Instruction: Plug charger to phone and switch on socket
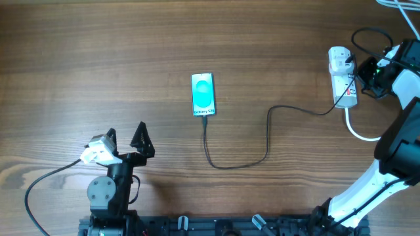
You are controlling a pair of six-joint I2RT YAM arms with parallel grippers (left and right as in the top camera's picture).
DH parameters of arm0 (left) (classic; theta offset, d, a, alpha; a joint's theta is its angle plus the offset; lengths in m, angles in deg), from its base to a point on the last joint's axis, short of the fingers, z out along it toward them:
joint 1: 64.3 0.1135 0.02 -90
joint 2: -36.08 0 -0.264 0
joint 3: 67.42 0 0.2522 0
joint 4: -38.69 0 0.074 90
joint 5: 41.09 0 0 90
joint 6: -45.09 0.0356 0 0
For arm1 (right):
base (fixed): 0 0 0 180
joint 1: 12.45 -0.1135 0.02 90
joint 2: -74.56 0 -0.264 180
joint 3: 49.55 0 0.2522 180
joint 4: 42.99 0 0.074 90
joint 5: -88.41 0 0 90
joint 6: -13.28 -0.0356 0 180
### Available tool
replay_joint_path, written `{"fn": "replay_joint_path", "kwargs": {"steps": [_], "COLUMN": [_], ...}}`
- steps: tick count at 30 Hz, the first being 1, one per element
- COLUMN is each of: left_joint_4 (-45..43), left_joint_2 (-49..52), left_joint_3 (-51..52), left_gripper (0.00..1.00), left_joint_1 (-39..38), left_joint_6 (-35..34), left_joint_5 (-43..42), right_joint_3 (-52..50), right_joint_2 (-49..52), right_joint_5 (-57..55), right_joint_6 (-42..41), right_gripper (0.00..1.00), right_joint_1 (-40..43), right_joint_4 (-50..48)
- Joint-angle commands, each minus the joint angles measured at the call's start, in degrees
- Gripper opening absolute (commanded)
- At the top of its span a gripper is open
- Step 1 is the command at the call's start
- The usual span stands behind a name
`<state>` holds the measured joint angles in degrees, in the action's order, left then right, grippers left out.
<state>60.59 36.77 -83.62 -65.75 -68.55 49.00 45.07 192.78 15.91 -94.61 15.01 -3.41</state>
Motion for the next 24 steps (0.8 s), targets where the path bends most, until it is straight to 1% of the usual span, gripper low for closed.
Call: {"fn": "replay_joint_path", "kwargs": {"steps": [1, 12, 24], "left_joint_4": [-0.2, -0.2, -0.2], "left_joint_2": [-0.5, -0.5, -0.5], "left_joint_3": [0.3, 0.3, 0.3], "left_gripper": [1.00, 1.00, 1.00], "left_joint_1": [-0.2, -0.2, -0.2], "left_joint_6": [0.9, 0.9, 0.9], "left_joint_5": [-0.3, -0.3, -0.3], "right_joint_3": [-0.6, -0.6, -0.6], "right_joint_2": [-1.1, 2.0, 4.4], "right_joint_5": [-0.8, 3.3, 4.0], "right_joint_6": [-0.4, -1.2, -1.8], "right_gripper": [0.04, 0.04, 0.04], "right_joint_1": [-0.4, -1.7, -2.5], "right_joint_4": [-1.4, -2.5, -1.9]}}
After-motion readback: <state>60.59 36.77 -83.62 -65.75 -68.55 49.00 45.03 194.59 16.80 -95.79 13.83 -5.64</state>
